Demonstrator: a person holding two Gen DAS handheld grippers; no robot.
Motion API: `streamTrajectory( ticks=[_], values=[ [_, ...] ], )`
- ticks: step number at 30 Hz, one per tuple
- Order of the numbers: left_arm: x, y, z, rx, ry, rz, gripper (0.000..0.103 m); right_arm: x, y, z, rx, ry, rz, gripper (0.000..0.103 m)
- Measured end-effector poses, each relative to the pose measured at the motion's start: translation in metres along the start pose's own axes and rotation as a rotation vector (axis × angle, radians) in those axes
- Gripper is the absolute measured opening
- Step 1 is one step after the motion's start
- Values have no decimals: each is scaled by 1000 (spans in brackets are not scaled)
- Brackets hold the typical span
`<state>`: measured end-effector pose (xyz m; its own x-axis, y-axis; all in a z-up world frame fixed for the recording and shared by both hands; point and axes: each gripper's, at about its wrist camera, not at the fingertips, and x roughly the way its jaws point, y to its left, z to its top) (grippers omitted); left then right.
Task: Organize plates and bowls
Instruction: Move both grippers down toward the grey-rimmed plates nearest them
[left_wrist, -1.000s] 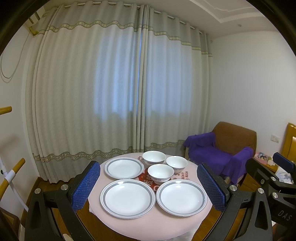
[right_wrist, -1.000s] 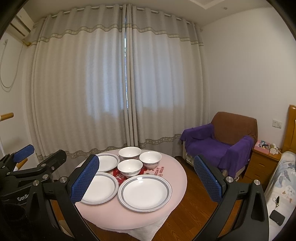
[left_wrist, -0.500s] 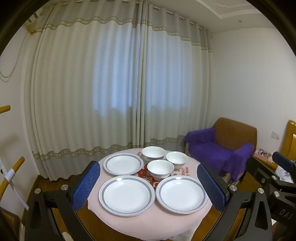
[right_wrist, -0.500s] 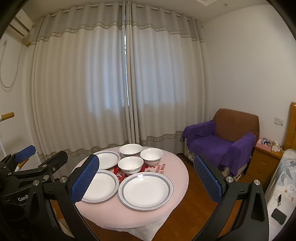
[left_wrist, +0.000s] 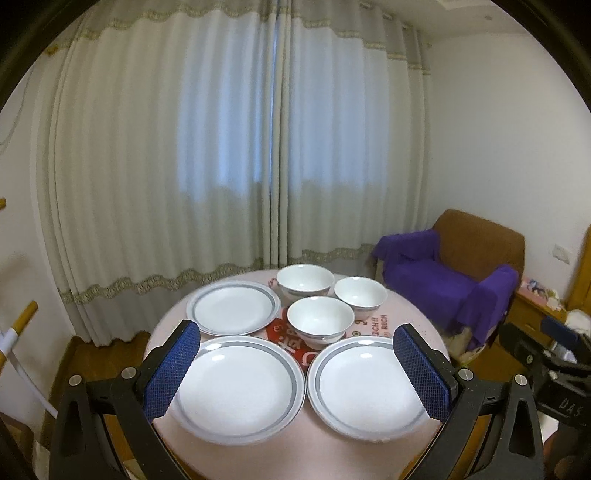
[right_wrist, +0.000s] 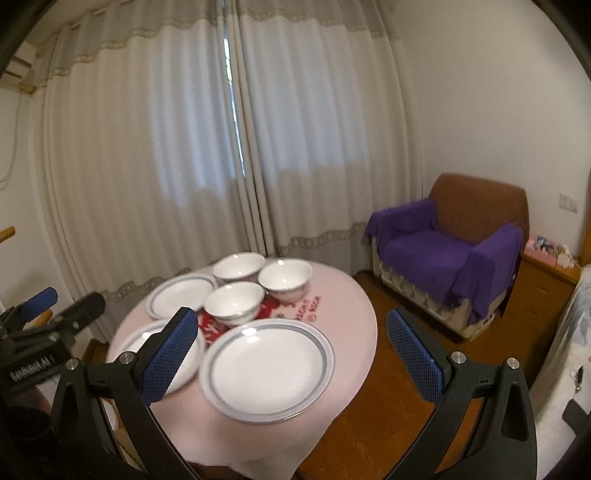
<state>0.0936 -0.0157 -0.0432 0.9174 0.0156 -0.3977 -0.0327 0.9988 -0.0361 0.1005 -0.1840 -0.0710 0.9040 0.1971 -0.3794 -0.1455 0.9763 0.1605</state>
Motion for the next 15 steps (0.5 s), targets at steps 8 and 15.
streamTrajectory(
  ticks=[8, 15],
  values=[
    [95, -12, 23, 42, 93, 53, 102, 114, -42, -2, 8, 192, 53, 103],
    [142, -8, 44, -28, 272, 16, 100, 156, -47, 12, 2, 275, 101, 103]
  ],
)
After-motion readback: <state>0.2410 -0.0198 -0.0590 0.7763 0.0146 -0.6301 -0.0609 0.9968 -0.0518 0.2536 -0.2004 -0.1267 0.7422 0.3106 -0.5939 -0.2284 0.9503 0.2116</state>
